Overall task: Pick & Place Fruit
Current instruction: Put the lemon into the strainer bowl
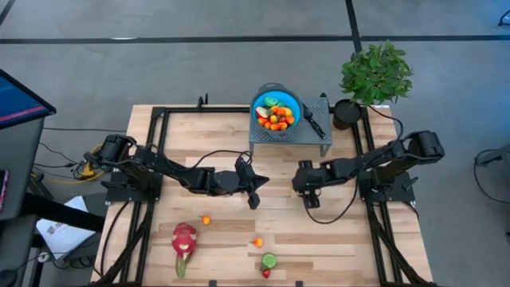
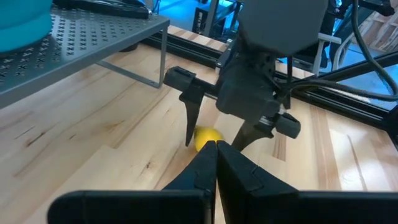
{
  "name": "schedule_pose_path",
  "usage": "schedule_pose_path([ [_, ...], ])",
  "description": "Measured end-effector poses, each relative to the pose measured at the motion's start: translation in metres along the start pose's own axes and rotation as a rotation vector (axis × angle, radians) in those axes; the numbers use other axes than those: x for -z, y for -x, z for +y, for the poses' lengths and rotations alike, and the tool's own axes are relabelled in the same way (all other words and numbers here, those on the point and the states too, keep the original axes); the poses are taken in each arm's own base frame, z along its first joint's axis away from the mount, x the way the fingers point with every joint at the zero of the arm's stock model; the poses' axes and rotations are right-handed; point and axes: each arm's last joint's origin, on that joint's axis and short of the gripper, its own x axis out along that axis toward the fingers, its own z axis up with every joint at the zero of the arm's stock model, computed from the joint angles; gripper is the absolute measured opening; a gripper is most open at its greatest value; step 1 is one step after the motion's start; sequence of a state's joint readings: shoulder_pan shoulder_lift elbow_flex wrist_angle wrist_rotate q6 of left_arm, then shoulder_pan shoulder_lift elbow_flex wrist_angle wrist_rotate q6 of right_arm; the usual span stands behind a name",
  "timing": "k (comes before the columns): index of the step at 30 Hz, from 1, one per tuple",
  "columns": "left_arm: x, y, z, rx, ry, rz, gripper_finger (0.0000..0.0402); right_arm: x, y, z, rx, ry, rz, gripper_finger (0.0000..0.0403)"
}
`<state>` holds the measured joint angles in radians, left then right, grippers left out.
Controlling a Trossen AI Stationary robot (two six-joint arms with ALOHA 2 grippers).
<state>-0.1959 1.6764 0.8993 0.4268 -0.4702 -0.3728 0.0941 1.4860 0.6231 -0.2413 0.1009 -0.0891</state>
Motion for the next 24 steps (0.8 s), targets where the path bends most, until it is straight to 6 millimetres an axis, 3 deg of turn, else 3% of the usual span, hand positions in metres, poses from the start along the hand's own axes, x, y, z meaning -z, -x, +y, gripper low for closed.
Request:
schedule_pose_path([
  [9,0.0000,0.0000,0.0000,0.000,-0.001,0.000,0.0002,0.0047,-0.0026,-0.0052,0.007,-0.018,0.045,0.0265],
  [16,0.0000,0.0000,0.0000,0.000,-0.001,0.000,0.0002,0.0054,-0.0023,-0.0052,0.006,-0.019,0.053,0.0204],
  [24,0.0000,0.0000,0.0000,0.000,-0.001,0.000,0.0002,0.0053,-0.0022,-0.0049,0.007,-0.035,0.052,0.0206],
])
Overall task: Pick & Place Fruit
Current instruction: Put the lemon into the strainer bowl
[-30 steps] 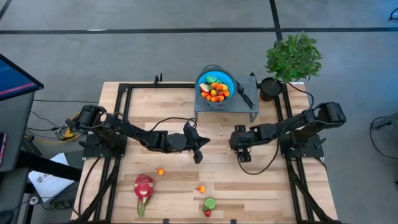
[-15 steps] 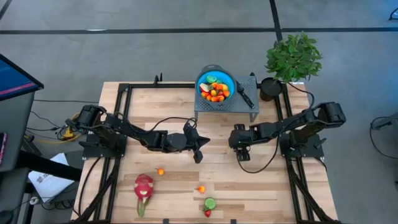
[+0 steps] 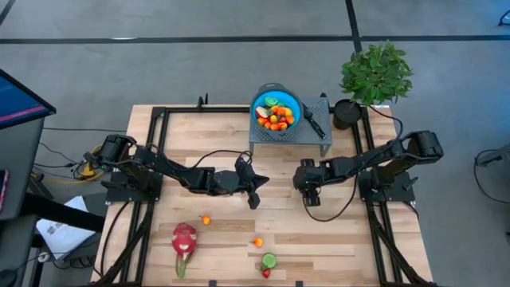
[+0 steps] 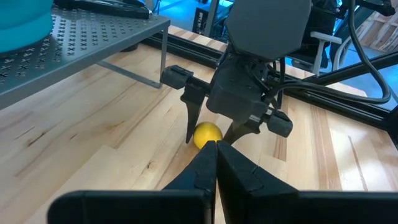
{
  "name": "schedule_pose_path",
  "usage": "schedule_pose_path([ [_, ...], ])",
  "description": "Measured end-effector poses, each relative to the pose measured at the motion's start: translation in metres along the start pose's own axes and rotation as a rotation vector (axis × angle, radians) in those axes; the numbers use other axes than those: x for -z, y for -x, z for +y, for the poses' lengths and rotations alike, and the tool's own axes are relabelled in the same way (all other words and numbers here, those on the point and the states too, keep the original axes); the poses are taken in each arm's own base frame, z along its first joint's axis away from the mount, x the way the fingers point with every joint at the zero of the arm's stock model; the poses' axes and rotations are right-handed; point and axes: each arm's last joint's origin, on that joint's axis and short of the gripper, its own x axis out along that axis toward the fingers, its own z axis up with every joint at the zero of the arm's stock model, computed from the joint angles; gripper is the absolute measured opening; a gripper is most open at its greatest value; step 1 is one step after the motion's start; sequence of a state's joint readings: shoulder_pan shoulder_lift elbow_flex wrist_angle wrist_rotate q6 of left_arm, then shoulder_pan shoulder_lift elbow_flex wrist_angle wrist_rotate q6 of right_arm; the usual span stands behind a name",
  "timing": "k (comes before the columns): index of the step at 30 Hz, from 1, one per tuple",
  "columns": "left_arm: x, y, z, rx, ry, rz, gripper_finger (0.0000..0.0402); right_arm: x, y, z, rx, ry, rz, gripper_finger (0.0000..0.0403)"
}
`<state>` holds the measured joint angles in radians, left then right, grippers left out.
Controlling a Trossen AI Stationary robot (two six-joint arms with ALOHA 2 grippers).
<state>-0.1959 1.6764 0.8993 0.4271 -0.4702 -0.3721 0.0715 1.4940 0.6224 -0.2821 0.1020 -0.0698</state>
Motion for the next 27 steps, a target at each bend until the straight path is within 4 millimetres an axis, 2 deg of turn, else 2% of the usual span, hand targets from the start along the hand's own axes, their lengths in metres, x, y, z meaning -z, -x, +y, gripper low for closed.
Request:
schedule_pose_path([
  [4,0.0000,0.0000,0.0000,0.000,0.000,0.000,0.0002,0.0002,0.0000,-0.0001,0.000,-0.026,0.002,0.0218],
  [8,0.0000,0.0000,0.0000,0.000,0.001,0.000,0.0002,0.0001,0.0000,0.0000,0.000,-0.036,0.001,0.0204],
  [15,0.0000,0.0000,0.0000,0.000,0.002,0.000,0.0002,-0.0004,0.0002,0.0007,-0.047,-0.068,-0.004,0.0204],
  [20,0.0000,0.0000,0.0000,0.000,0.002,0.000,0.0002,-0.0003,0.0002,0.0008,-0.049,-0.082,-0.003,0.0222],
  [27,0.0000,0.0000,0.0000,0.000,0.002,0.000,0.0002,-0.0020,0.0003,0.0008,-0.049,-0.085,-0.020,0.0203],
])
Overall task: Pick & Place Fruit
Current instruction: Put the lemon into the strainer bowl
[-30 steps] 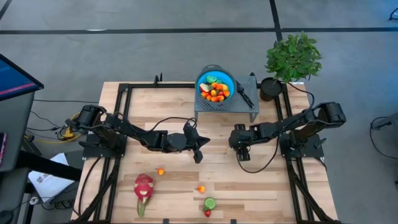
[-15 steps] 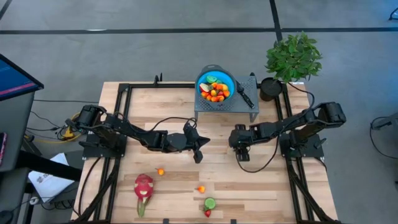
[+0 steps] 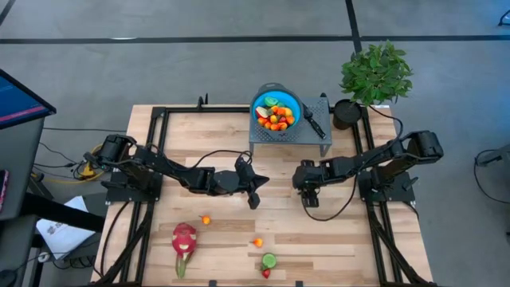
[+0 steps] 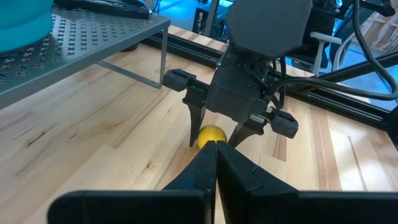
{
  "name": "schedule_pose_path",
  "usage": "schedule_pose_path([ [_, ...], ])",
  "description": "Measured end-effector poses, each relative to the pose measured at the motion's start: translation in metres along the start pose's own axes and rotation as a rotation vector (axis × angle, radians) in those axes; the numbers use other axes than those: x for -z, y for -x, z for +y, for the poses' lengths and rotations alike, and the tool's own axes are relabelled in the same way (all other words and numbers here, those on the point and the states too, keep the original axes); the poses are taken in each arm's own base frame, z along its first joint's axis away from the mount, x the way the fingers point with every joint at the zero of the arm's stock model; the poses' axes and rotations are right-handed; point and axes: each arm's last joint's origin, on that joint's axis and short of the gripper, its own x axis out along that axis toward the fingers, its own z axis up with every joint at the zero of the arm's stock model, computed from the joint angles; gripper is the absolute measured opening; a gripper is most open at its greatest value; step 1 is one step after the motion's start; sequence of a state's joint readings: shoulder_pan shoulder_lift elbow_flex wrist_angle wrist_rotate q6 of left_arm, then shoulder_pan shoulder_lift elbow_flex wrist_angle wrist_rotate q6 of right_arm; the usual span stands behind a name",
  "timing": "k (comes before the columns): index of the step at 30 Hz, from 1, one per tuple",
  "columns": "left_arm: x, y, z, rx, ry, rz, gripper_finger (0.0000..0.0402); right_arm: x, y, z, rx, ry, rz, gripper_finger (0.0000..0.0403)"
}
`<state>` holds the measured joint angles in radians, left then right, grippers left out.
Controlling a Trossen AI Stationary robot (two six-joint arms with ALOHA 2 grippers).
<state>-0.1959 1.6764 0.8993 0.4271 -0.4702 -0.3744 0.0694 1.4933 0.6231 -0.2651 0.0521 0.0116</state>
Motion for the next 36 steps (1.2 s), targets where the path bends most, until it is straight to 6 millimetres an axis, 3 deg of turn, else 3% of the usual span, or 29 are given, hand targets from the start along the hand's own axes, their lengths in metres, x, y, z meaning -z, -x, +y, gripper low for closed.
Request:
schedule_pose_path([
  [7,0.000,0.000,0.000,0.000,0.000,0.000,0.0002,-0.004,0.003,0.001,-0.002,-0.001,-0.027,0.0203],
  [12,0.000,0.000,0.000,0.000,0.000,0.000,0.0002,-0.014,0.017,0.001,-0.005,-0.001,-0.074,0.0203],
  [18,0.000,0.000,0.000,0.000,0.000,0.000,0.0002,-0.040,0.056,-0.003,0.008,-0.002,-0.210,0.0203],
  [26,0.000,0.000,0.000,0.000,-0.002,0.000,0.0002,-0.081,0.113,-0.020,0.192,0.005,-0.416,0.0203],
  [36,0.000,0.000,0.000,0.001,-0.002,-0.001,0.0002,-0.116,0.156,-0.060,0.478,-0.109,-0.619,0.0203],
])
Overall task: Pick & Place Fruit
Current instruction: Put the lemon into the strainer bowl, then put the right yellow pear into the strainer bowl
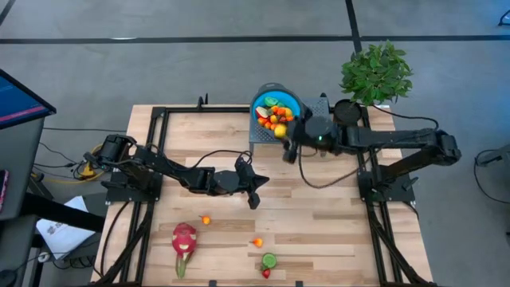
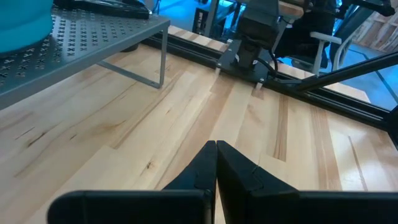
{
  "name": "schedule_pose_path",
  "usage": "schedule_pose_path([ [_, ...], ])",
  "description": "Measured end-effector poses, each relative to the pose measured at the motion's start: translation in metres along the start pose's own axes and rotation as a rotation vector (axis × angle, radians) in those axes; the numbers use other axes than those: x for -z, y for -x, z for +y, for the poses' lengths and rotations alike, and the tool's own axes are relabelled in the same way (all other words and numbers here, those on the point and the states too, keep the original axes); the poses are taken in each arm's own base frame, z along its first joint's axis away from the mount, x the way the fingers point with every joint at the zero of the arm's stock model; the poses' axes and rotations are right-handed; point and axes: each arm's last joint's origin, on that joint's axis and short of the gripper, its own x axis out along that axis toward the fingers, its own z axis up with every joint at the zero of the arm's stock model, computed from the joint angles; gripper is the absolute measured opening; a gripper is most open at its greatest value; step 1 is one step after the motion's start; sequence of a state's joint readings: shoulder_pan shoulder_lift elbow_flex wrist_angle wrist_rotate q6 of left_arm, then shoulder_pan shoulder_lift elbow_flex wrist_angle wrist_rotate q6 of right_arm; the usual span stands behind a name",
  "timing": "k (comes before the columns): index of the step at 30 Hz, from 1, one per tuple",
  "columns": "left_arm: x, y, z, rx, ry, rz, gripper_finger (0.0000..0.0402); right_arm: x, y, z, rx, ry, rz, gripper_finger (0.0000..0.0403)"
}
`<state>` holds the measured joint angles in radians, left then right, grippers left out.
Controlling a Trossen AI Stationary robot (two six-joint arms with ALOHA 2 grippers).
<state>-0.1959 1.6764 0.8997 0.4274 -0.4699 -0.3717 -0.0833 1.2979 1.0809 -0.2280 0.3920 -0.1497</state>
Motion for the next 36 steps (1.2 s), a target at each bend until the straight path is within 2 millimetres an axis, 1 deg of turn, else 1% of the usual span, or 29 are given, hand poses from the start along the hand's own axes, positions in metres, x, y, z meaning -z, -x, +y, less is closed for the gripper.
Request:
schedule_pose_path([
  [4,0.000,0.000,0.000,0.000,0.000,0.000,0.0002,0.001,-0.009,-0.024,0.086,-0.072,-0.009,0.0203],
  [6,0.000,0.000,0.000,0.000,0.000,0.000,0.0002,0.004,-0.017,-0.033,0.121,-0.100,0.002,0.0203],
  [9,0.000,0.000,0.000,0.000,0.000,0.000,0.0002,0.014,-0.031,-0.043,0.156,-0.110,0.061,0.0203],
  [14,0.000,0.000,0.000,0.000,0.000,0.000,0.0002,0.027,-0.050,-0.048,0.179,-0.104,0.126,0.0207],
  [16,0.000,0.000,0.000,0.000,0.000,0.000,0.0002,0.028,-0.052,-0.050,0.184,-0.106,0.131,0.0231],
  [20,0.000,0.000,0.000,0.000,0.000,0.000,0.0002,0.028,-0.052,-0.051,0.189,-0.108,0.130,0.0299],
  [22,0.000,0.000,0.000,0.000,0.000,0.000,0.0002,0.025,-0.047,-0.052,0.190,-0.105,0.114,0.0327],
  [24,0.000,0.000,0.000,0.000,0.000,0.000,0.0002,0.020,-0.039,-0.053,0.188,-0.108,0.092,0.0346],
  [27,0.000,0.000,0.000,0.000,0.000,0.000,0.0002,0.011,-0.023,-0.049,0.170,-0.103,0.043,0.0346],
  [31,0.000,0.000,0.000,0.000,0.000,0.000,0.0002,0.000,0.006,-0.038,0.115,-0.085,-0.016,0.0302],
  [36,0.000,0.000,0.000,0.000,0.000,0.000,0.0002,0.000,0.039,-0.026,0.034,-0.047,0.008,0.0236],
])
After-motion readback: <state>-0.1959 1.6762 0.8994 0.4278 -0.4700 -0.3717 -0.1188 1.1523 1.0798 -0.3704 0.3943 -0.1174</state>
